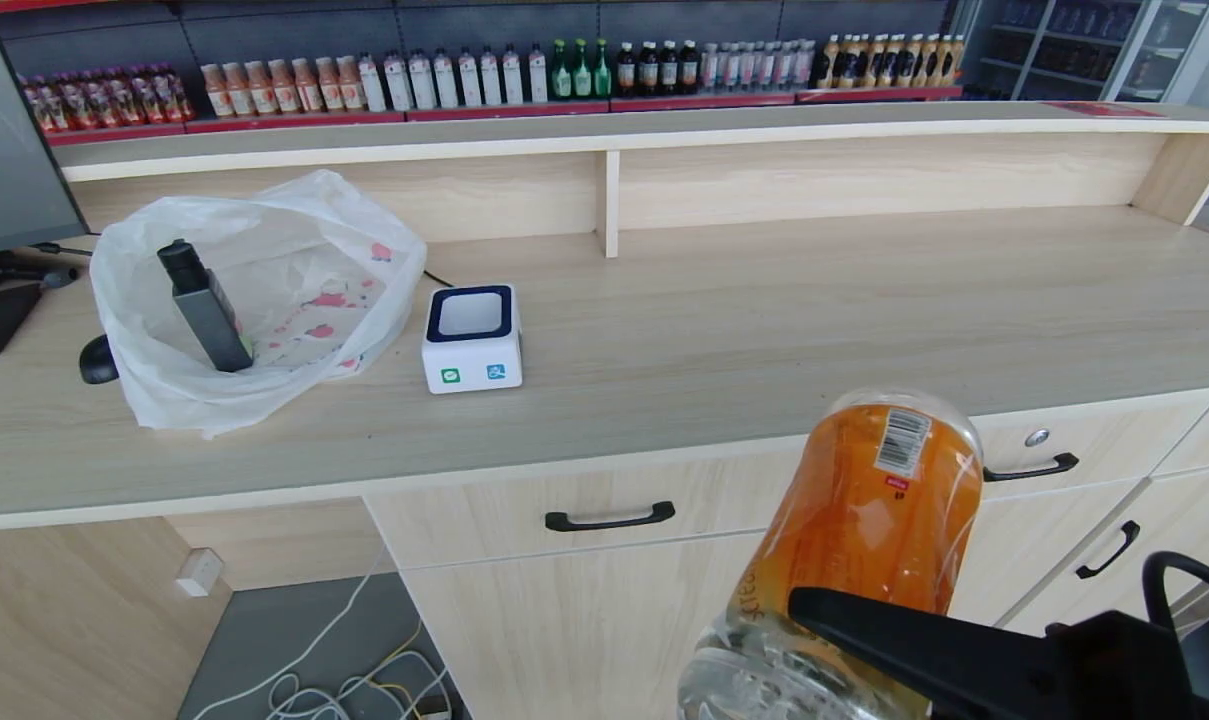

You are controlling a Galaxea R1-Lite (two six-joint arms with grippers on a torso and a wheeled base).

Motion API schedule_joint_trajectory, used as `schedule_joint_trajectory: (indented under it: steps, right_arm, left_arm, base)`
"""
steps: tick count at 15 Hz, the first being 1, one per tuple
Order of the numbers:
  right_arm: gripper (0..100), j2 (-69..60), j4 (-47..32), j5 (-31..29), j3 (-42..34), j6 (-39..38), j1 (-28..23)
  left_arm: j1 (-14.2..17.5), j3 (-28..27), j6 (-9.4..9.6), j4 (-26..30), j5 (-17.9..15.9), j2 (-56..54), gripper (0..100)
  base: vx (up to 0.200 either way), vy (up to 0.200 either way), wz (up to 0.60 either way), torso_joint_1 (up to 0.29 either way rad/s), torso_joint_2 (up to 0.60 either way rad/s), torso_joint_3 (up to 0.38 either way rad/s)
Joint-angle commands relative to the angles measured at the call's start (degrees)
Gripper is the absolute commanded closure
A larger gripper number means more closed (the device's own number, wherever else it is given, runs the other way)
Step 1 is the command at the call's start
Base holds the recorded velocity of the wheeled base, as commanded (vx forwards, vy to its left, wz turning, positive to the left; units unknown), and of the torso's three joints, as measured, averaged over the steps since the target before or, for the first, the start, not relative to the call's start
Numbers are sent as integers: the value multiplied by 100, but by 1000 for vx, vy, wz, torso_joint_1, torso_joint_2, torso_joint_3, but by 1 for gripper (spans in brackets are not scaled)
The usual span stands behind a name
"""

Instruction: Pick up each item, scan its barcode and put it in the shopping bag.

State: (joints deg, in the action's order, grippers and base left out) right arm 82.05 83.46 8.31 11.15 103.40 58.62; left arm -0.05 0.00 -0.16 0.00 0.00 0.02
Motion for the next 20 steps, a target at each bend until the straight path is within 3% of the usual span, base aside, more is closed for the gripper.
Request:
schedule_joint_trajectory:
  steps: [1, 11, 16, 20]
  right_arm:
    - [100, 56, 13, 4, 36, 5, 9]
    - [100, 91, 22, 4, 97, -101, 9]
    - [100, 135, 373, 4, 326, -786, 9]
    - [100, 434, 654, -23, 554, -1788, -88]
  left_arm:
    - [5, 0, -2, 0, 0, -2, 0]
    - [5, 0, -2, 0, 0, -2, 0]
    - [-4, 0, -2, 0, 0, -2, 0]
    - [-4, 0, -2, 0, 0, -2, 0]
  base:
    - [0, 0, 0, 0, 0, 0]
    - [0, 0, 0, 0, 0, 0]
    - [0, 0, 0, 0, 0, 0]
    - [0, 0, 0, 0, 0, 0]
